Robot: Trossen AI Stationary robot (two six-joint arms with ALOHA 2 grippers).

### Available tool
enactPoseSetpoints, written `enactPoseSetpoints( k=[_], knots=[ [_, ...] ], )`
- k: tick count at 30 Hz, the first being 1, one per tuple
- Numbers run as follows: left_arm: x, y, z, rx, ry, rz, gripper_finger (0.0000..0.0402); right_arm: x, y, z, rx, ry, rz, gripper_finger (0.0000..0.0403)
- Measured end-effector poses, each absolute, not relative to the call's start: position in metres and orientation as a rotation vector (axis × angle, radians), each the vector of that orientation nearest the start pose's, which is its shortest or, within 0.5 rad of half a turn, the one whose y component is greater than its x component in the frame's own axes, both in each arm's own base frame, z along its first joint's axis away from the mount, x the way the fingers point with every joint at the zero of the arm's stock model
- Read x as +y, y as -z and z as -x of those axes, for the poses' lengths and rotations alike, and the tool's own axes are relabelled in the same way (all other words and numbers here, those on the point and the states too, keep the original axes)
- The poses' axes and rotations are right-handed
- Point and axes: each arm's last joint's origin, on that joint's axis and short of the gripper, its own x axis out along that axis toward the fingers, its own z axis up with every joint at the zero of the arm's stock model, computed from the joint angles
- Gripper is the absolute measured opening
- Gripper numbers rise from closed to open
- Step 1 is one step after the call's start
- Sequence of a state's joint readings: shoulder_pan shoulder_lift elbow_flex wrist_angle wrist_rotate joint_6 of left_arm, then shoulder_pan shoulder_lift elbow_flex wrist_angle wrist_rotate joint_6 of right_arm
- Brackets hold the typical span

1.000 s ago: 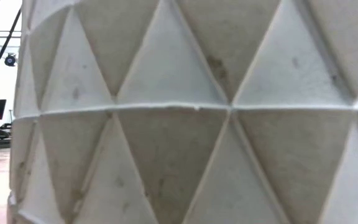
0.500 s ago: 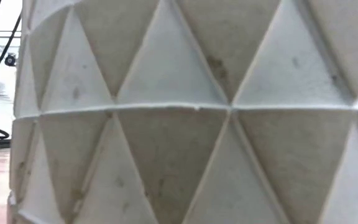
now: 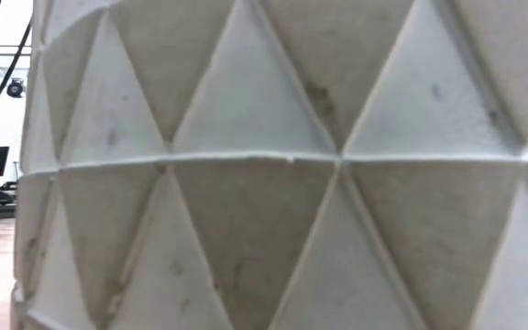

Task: Pick and place pill bottles into a basket
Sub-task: Put the medicine bottle on the container, then put the medicine bottle into the container

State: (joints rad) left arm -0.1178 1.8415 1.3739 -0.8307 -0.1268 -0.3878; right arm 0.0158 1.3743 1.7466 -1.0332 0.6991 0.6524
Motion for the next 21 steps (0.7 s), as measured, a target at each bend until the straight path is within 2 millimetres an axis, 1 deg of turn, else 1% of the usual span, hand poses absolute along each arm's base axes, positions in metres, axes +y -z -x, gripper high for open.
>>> enactPoseSetpoints(
  k=[4,9,12,16,21],
  knots=[
    [-0.039,-0.213,-0.359,1.258,-0.254,0.175,0.0258,-0.015,-0.452,-0.246,0.388,0.828,-0.371,0.0081],
    [-0.039,-0.231,-0.356,1.208,-0.244,0.184,0.0260,-0.015,-0.452,-0.246,0.389,0.828,-0.371,0.0081],
    [-0.038,-0.246,-0.353,1.172,-0.235,0.189,0.0260,-0.015,-0.452,-0.246,0.389,0.829,-0.371,0.0084],
    [-0.037,-0.271,-0.344,1.095,-0.221,0.203,0.0260,-0.015,-0.452,-0.246,0.389,0.829,-0.370,0.0088],
    [-0.035,-0.301,-0.325,1.004,-0.203,0.218,0.0260,-0.015,-0.452,-0.246,0.386,0.834,-0.365,0.0086]
  ],
)
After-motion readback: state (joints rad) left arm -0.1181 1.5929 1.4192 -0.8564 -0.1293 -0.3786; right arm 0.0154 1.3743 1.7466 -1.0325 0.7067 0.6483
